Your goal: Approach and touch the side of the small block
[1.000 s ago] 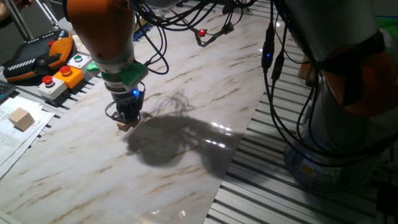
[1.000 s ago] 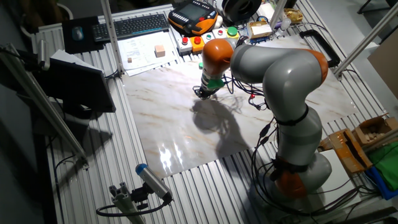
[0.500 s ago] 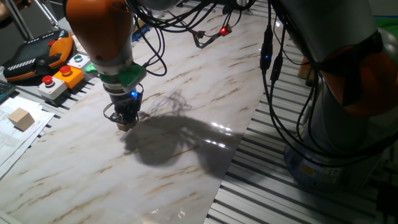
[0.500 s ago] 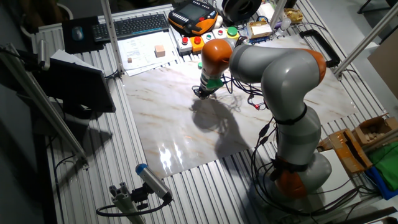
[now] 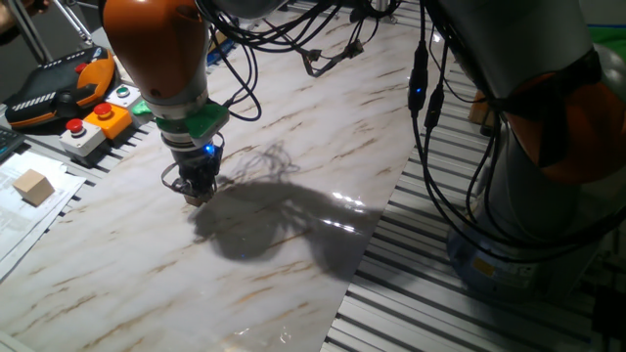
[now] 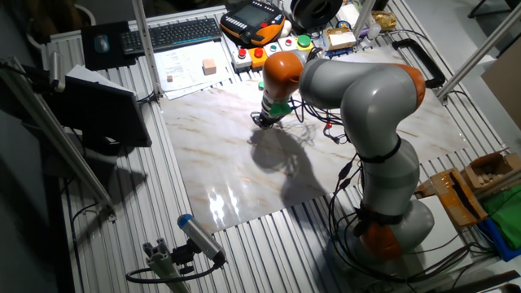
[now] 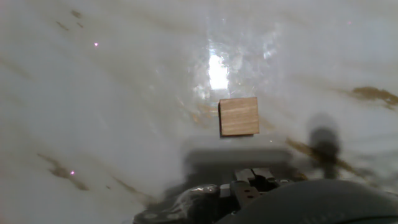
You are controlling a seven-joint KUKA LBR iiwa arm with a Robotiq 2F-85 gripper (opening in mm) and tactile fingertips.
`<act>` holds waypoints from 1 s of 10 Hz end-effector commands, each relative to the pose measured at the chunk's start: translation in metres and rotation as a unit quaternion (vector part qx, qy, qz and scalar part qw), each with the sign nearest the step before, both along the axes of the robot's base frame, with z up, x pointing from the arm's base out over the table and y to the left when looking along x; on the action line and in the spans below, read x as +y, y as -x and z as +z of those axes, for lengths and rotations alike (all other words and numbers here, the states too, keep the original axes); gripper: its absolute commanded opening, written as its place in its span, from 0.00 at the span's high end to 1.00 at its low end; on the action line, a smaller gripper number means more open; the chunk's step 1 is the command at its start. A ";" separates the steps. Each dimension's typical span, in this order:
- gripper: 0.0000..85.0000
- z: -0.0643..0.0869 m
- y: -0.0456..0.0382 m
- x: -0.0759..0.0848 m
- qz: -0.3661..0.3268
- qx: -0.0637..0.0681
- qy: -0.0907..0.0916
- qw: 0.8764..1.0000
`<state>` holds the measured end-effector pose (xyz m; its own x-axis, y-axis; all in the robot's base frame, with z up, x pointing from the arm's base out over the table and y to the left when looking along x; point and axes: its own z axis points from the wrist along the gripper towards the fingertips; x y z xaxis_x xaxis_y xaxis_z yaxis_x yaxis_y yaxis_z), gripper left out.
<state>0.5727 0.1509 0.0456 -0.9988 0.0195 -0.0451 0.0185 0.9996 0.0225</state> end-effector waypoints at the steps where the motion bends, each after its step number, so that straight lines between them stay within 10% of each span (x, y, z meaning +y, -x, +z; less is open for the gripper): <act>1: 0.99 -0.001 -0.0004 0.000 0.000 -0.002 0.000 1.000; 10: 0.99 -0.006 -0.0038 0.000 -0.001 -0.013 0.000 1.000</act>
<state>0.5765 0.1512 0.0396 -0.9972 0.0224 -0.0718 0.0208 0.9995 0.0231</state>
